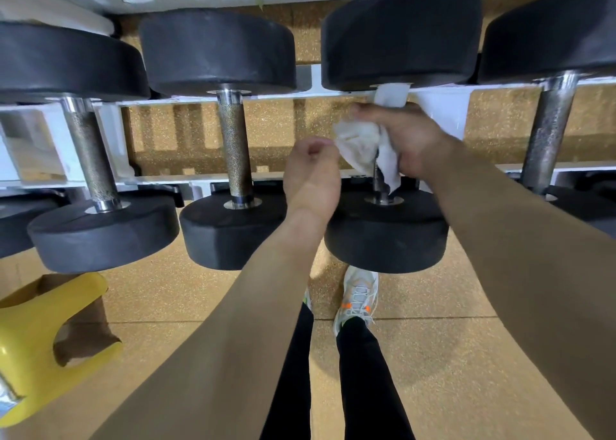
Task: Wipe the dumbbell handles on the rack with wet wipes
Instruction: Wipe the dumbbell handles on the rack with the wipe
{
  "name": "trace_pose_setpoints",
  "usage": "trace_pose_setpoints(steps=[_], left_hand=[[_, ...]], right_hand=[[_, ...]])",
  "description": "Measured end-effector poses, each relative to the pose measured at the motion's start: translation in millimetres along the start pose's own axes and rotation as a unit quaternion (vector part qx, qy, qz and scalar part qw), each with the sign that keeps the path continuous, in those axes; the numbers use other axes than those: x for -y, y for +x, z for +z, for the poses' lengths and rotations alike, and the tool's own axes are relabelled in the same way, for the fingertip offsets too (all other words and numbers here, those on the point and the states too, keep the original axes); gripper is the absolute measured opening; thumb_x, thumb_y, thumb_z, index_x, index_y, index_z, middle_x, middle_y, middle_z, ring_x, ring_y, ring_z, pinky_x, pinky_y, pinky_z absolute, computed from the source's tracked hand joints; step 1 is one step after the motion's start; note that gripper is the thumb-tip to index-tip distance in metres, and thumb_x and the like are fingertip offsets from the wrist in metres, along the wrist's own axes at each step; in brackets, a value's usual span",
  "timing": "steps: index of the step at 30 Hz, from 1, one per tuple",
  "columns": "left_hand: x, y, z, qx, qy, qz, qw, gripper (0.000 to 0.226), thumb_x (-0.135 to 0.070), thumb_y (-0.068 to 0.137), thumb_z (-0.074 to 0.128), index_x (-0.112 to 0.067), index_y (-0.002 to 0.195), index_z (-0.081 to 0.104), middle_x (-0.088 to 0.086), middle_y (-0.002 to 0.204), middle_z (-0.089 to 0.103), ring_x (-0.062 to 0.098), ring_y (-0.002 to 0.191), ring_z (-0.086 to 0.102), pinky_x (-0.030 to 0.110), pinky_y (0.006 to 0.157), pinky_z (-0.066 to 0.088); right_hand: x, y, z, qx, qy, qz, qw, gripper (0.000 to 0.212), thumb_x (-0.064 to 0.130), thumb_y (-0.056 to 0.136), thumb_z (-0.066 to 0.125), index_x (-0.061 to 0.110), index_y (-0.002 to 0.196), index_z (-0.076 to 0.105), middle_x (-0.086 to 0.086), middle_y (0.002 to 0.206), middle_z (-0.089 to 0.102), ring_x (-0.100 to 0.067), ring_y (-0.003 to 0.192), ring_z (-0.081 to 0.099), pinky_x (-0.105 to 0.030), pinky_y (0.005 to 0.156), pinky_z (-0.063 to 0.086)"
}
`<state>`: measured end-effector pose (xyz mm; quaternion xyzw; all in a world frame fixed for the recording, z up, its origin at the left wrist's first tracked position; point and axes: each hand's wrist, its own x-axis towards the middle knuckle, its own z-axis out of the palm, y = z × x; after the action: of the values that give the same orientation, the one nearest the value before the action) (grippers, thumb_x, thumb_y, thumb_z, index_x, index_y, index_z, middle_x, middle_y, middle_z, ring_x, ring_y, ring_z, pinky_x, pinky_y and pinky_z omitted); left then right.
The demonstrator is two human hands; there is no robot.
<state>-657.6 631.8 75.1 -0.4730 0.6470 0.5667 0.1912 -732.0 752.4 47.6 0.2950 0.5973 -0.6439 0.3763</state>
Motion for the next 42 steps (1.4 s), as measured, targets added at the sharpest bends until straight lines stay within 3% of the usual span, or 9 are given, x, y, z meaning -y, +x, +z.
trace_pose_setpoints(steps=[6, 10, 13, 19, 22, 26, 32, 37, 42], left_hand=[[2.0, -4.3, 14.1, 0.026, -0.053, -0.062, 0.996, 0.032, -0.042, 0.082, 0.057, -0.028, 0.109, 0.067, -0.001, 0.110, 0.072, 0.023, 0.105, 0.066, 0.047, 0.102, 0.050], [-2.2, -2.4, 13.2, 0.037, -0.040, -0.048, 0.997, 0.040, -0.045, 0.079, 0.050, -0.015, 0.097, 0.068, 0.000, 0.098, 0.073, 0.022, 0.097, 0.067, 0.050, 0.099, 0.051], [-9.3, -9.6, 10.5, 0.050, -0.042, -0.052, 0.997, 0.024, -0.033, 0.089, 0.053, -0.017, 0.091, 0.070, -0.001, 0.094, 0.077, 0.023, 0.099, 0.069, 0.050, 0.102, 0.049], [-10.7, -14.7, 7.2, 0.035, -0.041, -0.066, 0.996, 0.031, -0.042, 0.082, 0.053, -0.023, 0.102, 0.067, 0.002, 0.103, 0.071, 0.025, 0.102, 0.065, 0.047, 0.100, 0.049], [-5.8, -8.8, 5.7, 0.002, -0.047, -0.067, 0.997, 0.022, -0.031, 0.091, 0.053, -0.020, 0.103, 0.067, 0.001, 0.097, 0.069, 0.025, 0.097, 0.065, 0.048, 0.100, 0.051], [-7.4, -2.9, 4.3, -0.010, -0.048, -0.087, 0.995, 0.020, -0.025, 0.094, 0.049, -0.020, 0.098, 0.068, 0.003, 0.099, 0.074, 0.024, 0.092, 0.066, 0.047, 0.100, 0.052], [-13.0, -3.8, 8.2, 0.005, -0.040, -0.097, 0.995, 0.017, -0.021, 0.090, 0.053, -0.017, 0.077, 0.064, 0.003, 0.082, 0.072, 0.025, 0.084, 0.067, 0.048, 0.098, 0.053], [-15.9, -7.0, 7.3, 0.022, -0.041, -0.102, 0.994, 0.023, -0.022, 0.093, 0.052, -0.017, 0.075, 0.066, 0.003, 0.082, 0.073, 0.026, 0.084, 0.070, 0.044, 0.097, 0.054], [-12.2, -6.2, 3.2, 0.008, -0.073, -0.089, 0.993, 0.024, -0.017, 0.095, 0.051, -0.019, 0.076, 0.065, -0.001, 0.075, 0.069, 0.019, 0.074, 0.061, 0.036, 0.081, 0.049]], right_hand=[[-1.0, -15.2, -9.2, 0.156, 0.149, 0.069, 0.974, 0.020, 0.022, 0.090, 0.064, 0.007, 0.096, 0.076, -0.013, 0.094, 0.075, -0.027, 0.086, 0.074, -0.036, 0.075, 0.061], [-16.9, -30.9, -7.2, 0.043, -0.080, 0.048, 0.995, 0.016, 0.018, 0.087, 0.076, 0.005, 0.083, 0.068, -0.005, 0.072, 0.068, -0.017, 0.066, 0.067, -0.026, 0.065, 0.051], [-18.0, -32.9, -6.1, -0.049, -0.298, 0.055, 0.952, 0.030, 0.027, 0.084, 0.082, 0.008, 0.085, 0.059, -0.004, 0.073, 0.060, -0.013, 0.058, 0.062, -0.018, 0.043, 0.041], [-5.2, -18.7, 18.4, -0.192, -0.246, 0.042, 0.949, 0.033, 0.027, 0.080, 0.083, 0.012, 0.079, 0.053, 0.002, 0.070, 0.055, -0.013, 0.064, 0.057, -0.019, 0.049, 0.045], [19.7, 3.4, 28.6, -0.244, -0.127, -0.008, 0.961, 0.033, 0.029, 0.073, 0.087, 0.023, 0.075, 0.054, 0.010, 0.075, 0.061, -0.013, 0.079, 0.064, -0.022, 0.076, 0.054], [8.5, 1.4, 5.9, -0.088, -0.047, -0.001, 0.995, 0.060, 0.038, 0.050, 0.096, 0.010, 0.098, 0.072, -0.006, 0.090, 0.077, -0.027, 0.089, 0.075, -0.044, 0.089, 0.060], [-13.2, -29.9, -27.4, 0.192, 0.009, 0.153, 0.969, 0.018, 0.016, 0.090, 0.066, 0.003, 0.101, 0.071, -0.017, 0.099, 0.076, -0.030, 0.091, 0.074, -0.039, 0.085, 0.061], [-13.1, -32.9, -12.1, 0.005, -0.291, 0.042, 0.956, 0.031, 0.027, 0.080, 0.084, 0.012, 0.071, 0.058, 0.001, 0.062, 0.056, -0.012, 0.059, 0.055, -0.024, 0.058, 0.041], [-13.0, -25.2, 21.7, -0.220, -0.340, 0.029, 0.914, 0.032, 0.028, 0.085, 0.079, 0.013, 0.082, 0.051, -0.002, 0.087, 0.058, -0.019, 0.081, 0.058, -0.024, 0.068, 0.042]])
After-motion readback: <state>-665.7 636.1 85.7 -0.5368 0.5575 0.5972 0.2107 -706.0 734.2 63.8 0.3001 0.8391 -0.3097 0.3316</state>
